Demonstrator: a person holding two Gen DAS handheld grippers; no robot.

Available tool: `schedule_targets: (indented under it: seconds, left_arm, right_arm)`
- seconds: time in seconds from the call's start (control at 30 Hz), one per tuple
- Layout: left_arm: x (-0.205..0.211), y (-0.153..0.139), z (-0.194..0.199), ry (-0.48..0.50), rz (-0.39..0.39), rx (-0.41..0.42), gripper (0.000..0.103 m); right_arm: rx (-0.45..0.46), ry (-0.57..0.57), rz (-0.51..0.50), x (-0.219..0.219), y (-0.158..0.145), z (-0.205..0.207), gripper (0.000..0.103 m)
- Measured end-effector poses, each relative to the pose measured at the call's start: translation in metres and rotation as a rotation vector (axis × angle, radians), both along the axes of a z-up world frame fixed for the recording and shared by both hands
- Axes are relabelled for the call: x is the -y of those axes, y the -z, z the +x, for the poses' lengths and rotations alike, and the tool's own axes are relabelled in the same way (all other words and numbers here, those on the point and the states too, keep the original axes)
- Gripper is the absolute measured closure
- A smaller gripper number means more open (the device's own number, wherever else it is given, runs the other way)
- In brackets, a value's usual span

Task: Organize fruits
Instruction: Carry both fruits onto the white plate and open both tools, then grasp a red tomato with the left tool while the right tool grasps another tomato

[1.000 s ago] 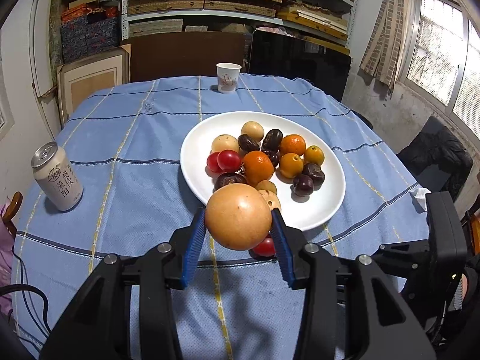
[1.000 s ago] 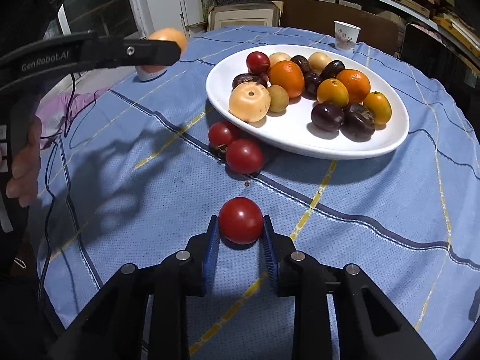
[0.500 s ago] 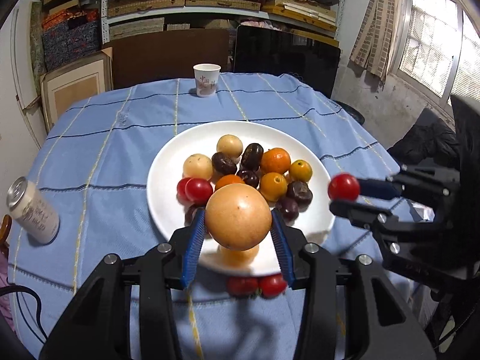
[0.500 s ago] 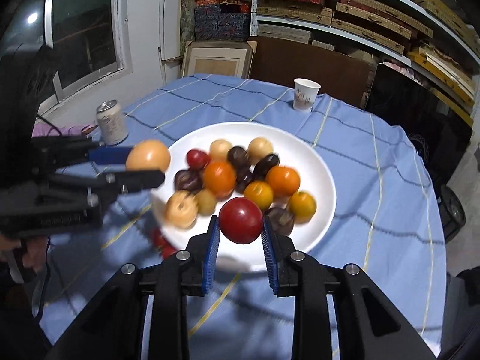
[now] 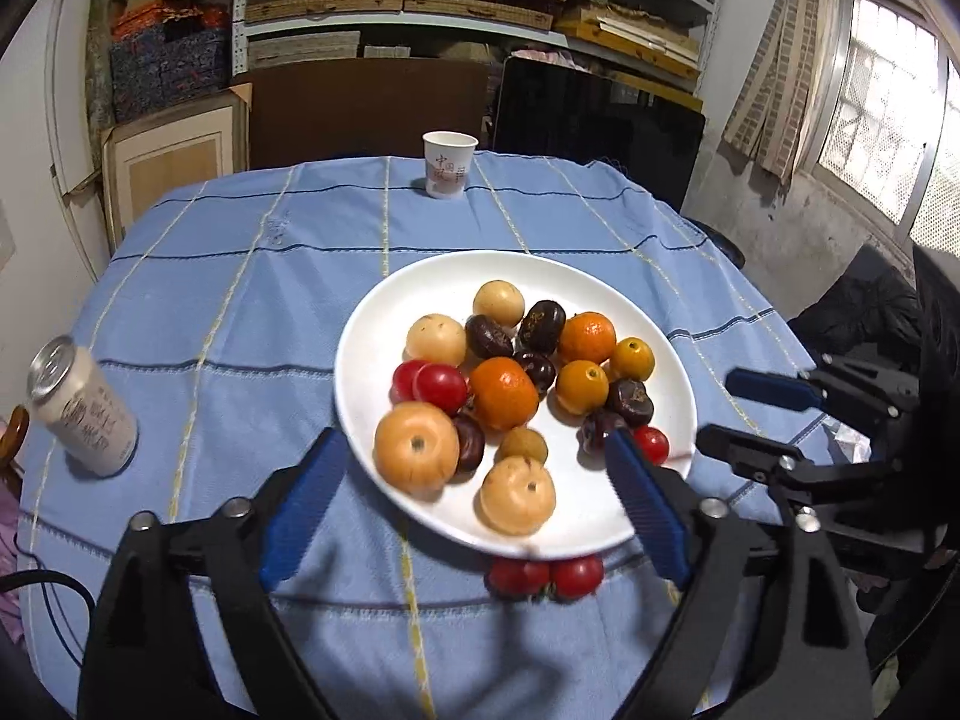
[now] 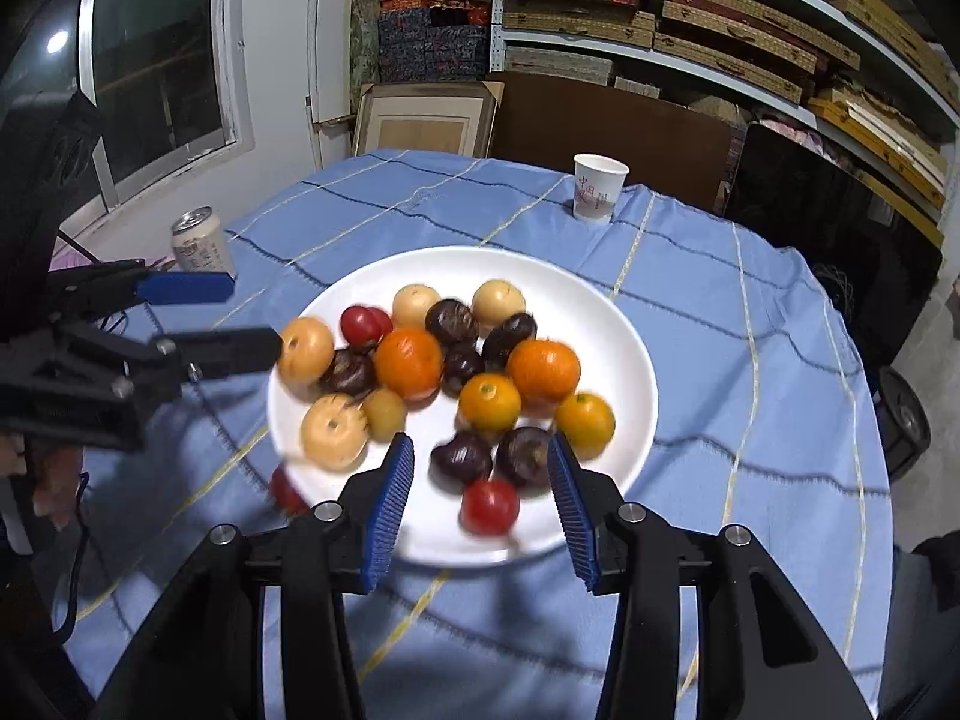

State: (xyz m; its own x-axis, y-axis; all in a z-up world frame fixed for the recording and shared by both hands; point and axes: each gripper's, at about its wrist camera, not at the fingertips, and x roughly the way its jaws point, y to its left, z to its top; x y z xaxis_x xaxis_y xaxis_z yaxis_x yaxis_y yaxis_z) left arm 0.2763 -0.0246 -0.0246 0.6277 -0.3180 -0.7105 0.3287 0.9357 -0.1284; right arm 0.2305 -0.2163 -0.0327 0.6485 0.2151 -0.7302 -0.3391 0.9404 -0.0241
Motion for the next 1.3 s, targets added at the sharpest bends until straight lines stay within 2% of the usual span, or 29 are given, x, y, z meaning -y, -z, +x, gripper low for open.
schedule_targets:
  seconds: [0.07, 0.17, 0.23, 0.4, 0.6, 0.7, 0.73, 0.77, 0.97, 1.13, 1.17, 1.27, 1.3]
  left_arm:
    - [-0.006, 0.001, -0.014, -0.004, 0.015, 0.010, 0.012]
    - [-0.008, 0.013, -0.036, 0.004, 0.103, 0.023, 0.011]
    - [-0.007, 0.027, -0.046, 0.023, 0.151, 0.004, 0.011]
    - [-0.018, 0.050, -0.052, -0.004, 0.178, -0.051, 0.011]
    - [-0.038, 0.055, -0.051, -0.051, 0.153, -0.068, 0.011]
    - [-0.041, 0.059, -0.050, -0.052, 0.150, -0.074, 0.011]
    - [-0.040, 0.059, -0.049, -0.051, 0.150, -0.073, 0.011]
    - [-0.039, 0.058, -0.049, -0.049, 0.149, -0.073, 0.011]
    - [-0.019, 0.056, -0.047, -0.004, 0.136, -0.066, 0.011]
    - [0.016, 0.067, -0.040, 0.050, 0.193, -0.081, 0.011]
    - [0.022, 0.070, -0.037, 0.055, 0.192, -0.088, 0.013]
    - [0.034, 0.078, -0.029, 0.058, 0.193, -0.106, 0.025]
    - [0.037, 0.081, -0.027, 0.056, 0.194, -0.115, 0.026]
  right_arm:
    - [-0.007, -0.006, 0.010, -0.002, 0.003, -0.020, 0.056]
    - [-0.038, -0.058, 0.023, -0.022, 0.018, -0.054, 0.056]
    - [-0.058, -0.083, 0.004, -0.040, 0.033, -0.064, 0.058]
    - [-0.130, -0.062, 0.038, -0.067, 0.062, -0.051, 0.060]
    - [-0.130, -0.019, 0.019, -0.083, 0.073, -0.030, 0.060]
    - [-0.149, 0.008, 0.031, -0.082, 0.077, -0.019, 0.062]
    - [-0.151, 0.017, 0.026, -0.082, 0.079, -0.017, 0.070]
    - [-0.159, 0.018, 0.026, -0.081, 0.081, -0.017, 0.073]
    - [-0.119, 0.012, 0.059, -0.064, 0.065, -0.040, 0.074]
    - [-0.083, 0.043, 0.097, -0.037, 0.055, -0.072, 0.074]
    - [-0.082, 0.053, 0.107, -0.032, 0.056, -0.077, 0.074]
    - [-0.093, 0.069, 0.139, -0.022, 0.065, -0.083, 0.074]
    - [-0.102, 0.072, 0.147, -0.020, 0.068, -0.083, 0.074]
